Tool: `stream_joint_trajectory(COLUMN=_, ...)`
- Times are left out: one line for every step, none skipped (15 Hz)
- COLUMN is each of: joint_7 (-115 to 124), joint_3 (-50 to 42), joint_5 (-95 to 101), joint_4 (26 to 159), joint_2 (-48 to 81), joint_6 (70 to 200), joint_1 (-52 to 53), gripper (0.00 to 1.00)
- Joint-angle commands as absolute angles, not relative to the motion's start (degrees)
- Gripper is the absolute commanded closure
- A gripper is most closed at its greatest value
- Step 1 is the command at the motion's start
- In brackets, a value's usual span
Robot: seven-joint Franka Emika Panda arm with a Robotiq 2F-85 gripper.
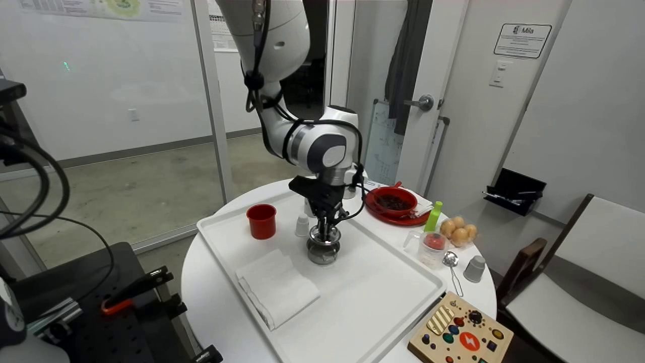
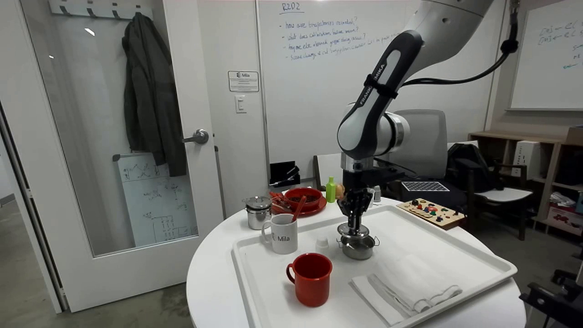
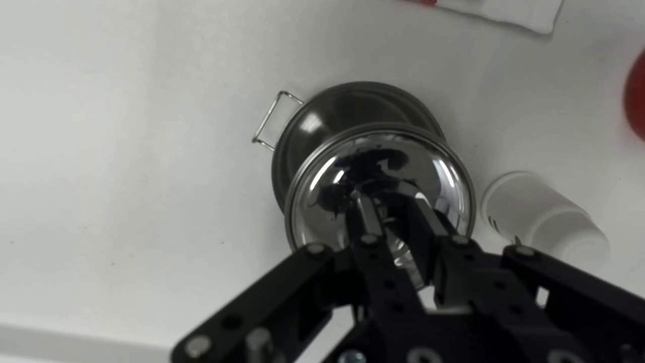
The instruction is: Pick up the lid and put it on the open silver cup
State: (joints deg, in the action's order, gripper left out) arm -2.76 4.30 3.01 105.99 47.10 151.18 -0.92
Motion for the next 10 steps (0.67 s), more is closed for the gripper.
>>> stream_joint_trajectory(joint_7=-3.2, joint_3=4.0, joint_5=1.5, joint_4=103.2, joint_2=49.6, joint_6=149.5, joint_1=-1.0, gripper=0.88)
stream_joint_trajectory(joint_7=-3.2, joint_3=4.0, joint_5=1.4, joint_4=103.1, joint_2=49.9, joint_6=149.5, joint_1=-1.1, gripper=0.88)
stream_joint_trajectory(joint_7=-3.2, joint_3=4.0, joint_5=1.3, joint_4=103.2, joint_2=50.1, joint_6=149.5, joint_1=-1.3, gripper=0.88)
stream_joint_trajectory(joint_7=-3.3, joint_3=4.0, joint_5=1.2, joint_4=103.2, joint_2=50.4, joint_6=149.4, joint_1=-1.5, gripper=0.88)
stream_joint_trajectory(joint_7=-3.3, joint_3=4.1, joint_5=1.0, joint_4=103.3, joint_2=50.5, joint_6=149.4, joint_1=-1.6, gripper=0.88)
stream_joint_trajectory(joint_7=-3.4, joint_3=4.2, joint_5=0.9, joint_4=103.4, joint_2=50.7, joint_6=149.3, joint_1=-1.8, gripper=0.88)
stream_joint_trajectory(joint_7=-3.5, joint_3=4.3, joint_5=0.9, joint_4=103.6, joint_2=50.8, joint_6=149.2, joint_1=-1.8, gripper=0.88)
stream_joint_trajectory(joint_7=-3.5, joint_3=4.3, joint_5=0.8, joint_4=103.6, joint_2=50.9, joint_6=149.2, joint_1=-1.8, gripper=0.88)
stream_joint_trajectory(joint_7=-3.3, joint_3=4.2, joint_5=0.8, joint_4=103.6, joint_2=51.0, joint_6=149.0, joint_1=-1.7, gripper=0.87)
stream_joint_trajectory(joint_7=-3.3, joint_3=4.3, joint_5=0.7, joint_4=103.6, joint_2=51.1, joint_6=148.9, joint_1=-1.7, gripper=0.56)
